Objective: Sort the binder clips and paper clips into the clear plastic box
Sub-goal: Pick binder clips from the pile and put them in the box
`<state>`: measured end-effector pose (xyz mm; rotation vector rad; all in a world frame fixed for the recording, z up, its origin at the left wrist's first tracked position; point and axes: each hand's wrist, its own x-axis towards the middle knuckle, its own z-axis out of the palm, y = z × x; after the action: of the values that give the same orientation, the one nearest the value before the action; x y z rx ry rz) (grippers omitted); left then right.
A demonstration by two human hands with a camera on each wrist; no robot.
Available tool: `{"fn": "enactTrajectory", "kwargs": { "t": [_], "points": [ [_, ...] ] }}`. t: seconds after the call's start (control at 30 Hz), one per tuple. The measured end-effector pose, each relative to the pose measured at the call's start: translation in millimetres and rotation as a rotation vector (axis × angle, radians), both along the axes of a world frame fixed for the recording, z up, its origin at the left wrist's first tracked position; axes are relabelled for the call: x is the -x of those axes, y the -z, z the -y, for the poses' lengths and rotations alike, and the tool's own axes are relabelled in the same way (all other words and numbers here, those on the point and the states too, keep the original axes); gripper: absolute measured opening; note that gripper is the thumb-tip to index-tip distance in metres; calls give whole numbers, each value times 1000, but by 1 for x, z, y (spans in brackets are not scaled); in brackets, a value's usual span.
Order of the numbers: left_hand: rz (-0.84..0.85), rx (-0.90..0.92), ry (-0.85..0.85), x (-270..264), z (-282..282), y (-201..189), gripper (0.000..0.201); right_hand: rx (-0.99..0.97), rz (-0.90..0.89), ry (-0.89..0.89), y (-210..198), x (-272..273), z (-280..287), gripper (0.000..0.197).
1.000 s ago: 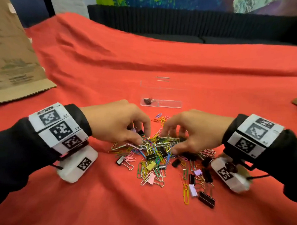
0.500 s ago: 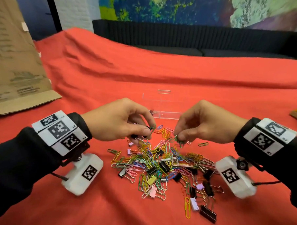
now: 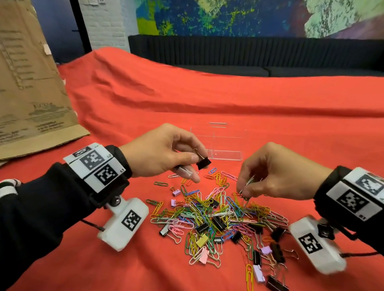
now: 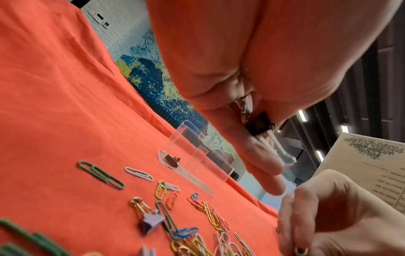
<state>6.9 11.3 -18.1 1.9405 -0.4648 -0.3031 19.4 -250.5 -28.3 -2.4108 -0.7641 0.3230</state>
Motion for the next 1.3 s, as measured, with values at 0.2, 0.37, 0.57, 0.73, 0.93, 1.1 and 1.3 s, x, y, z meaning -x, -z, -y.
{"fn": "enactTrajectory", "kwargs": {
  "t": [0.2,0.37,0.57,0.73,0.93,1.1,1.3],
  "points": [
    [-24,37,-11,4,17,-3,6,-310,83,57,-2,6,-28,28],
    [15,148,-140,-2,28,-3,4,-464,164,180,-2,-4,-46,18],
    [-42,275,-337,-17,30,8,17,-358,367,208,-3,-7,-58,14],
    [-210,430,-374,-19,40,14,22,-157,475,146,-2,-10,-71,15],
    [-305,541,-382,-16,39,16,31,-132,586,95,-2,-15,-69,19],
    [-313,519,-339,-12,36,15,36,-6,635,10,-2,-20,-73,17],
    [-259,357,-286,-13,20,11,23,-81,694,45,-14,-32,-74,8]
  ]
}}
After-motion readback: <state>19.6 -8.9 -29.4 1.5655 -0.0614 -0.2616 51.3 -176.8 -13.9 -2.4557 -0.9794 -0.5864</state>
